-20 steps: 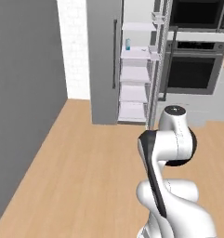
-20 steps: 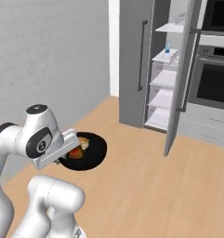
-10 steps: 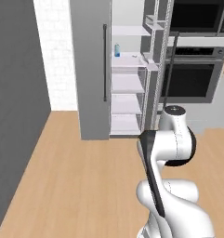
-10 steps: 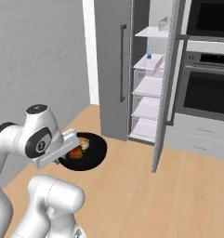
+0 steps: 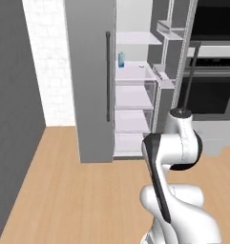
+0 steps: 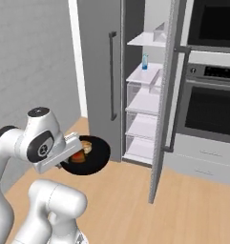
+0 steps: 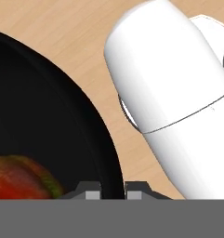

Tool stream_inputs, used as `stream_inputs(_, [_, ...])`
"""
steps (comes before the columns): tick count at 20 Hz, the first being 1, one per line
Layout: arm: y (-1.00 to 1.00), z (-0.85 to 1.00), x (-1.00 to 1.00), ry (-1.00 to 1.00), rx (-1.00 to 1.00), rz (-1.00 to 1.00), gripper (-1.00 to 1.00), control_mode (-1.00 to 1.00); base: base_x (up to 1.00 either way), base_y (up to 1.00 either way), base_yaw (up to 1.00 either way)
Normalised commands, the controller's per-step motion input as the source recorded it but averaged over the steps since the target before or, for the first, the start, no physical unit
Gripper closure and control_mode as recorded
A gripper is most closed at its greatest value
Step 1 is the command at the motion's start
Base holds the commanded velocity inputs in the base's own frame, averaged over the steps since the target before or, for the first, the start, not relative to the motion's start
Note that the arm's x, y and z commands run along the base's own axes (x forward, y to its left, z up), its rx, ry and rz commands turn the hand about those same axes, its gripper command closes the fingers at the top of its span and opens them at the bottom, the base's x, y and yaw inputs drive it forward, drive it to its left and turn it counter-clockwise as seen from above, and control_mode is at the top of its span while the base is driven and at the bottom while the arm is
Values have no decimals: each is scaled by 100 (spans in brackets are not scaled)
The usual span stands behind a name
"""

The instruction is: Pick the chicken drumstick and bell pepper from their plates and place them in the bowl. Then put the bowl in the fridge.

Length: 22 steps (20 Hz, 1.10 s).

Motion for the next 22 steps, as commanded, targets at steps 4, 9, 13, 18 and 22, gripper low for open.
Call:
stream_inputs(4, [0, 0, 0, 0, 0, 0, 100, 100, 100, 63, -1])
stream_inputs(9, [0, 0, 0, 0, 0, 0, 100, 100, 100, 30, -14])
stream_inputs(13, [0, 0, 0, 0, 0, 0, 100, 100, 100, 5, -24])
stream_inputs(18, [0, 0, 0, 0, 0, 0, 100, 100, 99, 14, -11])
stream_inputs(22, [0, 0, 0, 0, 0, 0, 100, 100, 77, -3, -13])
